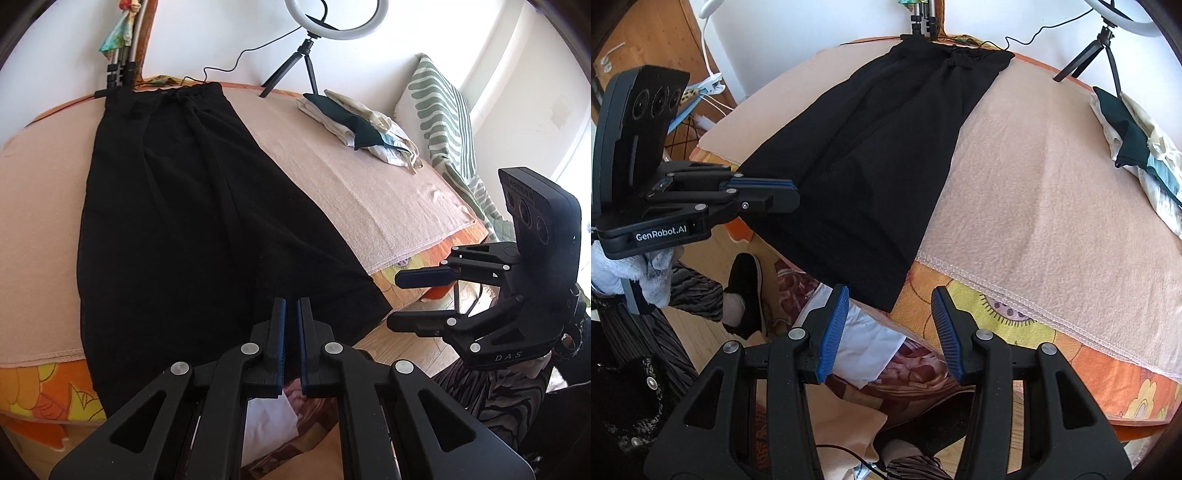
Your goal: Fold small clothes
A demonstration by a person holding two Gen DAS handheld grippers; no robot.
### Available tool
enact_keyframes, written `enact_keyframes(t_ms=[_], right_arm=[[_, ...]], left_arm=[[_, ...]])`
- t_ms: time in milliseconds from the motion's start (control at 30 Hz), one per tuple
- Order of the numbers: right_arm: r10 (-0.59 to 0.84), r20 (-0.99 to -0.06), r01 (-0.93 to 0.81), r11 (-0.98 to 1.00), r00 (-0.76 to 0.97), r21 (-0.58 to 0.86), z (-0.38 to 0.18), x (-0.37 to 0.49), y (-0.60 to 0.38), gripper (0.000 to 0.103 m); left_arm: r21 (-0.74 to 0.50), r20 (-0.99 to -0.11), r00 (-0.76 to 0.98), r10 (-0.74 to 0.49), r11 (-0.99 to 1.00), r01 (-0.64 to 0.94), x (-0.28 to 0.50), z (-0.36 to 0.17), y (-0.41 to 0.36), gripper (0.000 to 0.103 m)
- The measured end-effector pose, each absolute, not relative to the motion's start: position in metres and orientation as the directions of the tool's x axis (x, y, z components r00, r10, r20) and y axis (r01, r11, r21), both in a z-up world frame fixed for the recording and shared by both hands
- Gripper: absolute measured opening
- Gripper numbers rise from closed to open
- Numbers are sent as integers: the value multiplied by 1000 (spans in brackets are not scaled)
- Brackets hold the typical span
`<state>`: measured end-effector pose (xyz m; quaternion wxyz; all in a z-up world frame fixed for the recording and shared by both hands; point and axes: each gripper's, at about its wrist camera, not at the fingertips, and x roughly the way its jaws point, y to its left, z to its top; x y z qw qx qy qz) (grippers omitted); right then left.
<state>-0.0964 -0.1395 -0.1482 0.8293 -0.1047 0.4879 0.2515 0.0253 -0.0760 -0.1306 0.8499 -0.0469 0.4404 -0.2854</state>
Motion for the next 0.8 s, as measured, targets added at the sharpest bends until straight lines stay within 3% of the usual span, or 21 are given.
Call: enact_keyframes(t_ms=[233,300,333,400,500,567,800], right_arm=[[276,-863,-541,841,424,3,-151,-99,-126,49],[280,-863,-541,841,421,9,-152,-98,-125,49],[282,-863,-542,841,419,12,-152,-97,-125,49],[280,-862,-540,841,422,9,-152,-95,-126,49],[287,-857,-539,842,429,12,-152,-97,-124,49],[283,-856,-538,843,433,7,-153,-98,-123,49],[267,-854,-547,837,447,-25,-155,-102,-117,49]], left_arm=[[-327,-692,497,-523,842,430,17,-121,-68,4],[-328,-705,488,-514,847,418,18,-122,-69,21],[-314,-715,489,-500,854,416,19,-124,-71,38],[-284,-728,491,-479,862,419,21,-129,-75,39],[-272,-739,477,-475,859,434,23,-135,-80,38],[-266,-739,471,-482,850,454,23,-138,-83,4],[-353,-694,472,-543,829,433,20,-128,-69,4]])
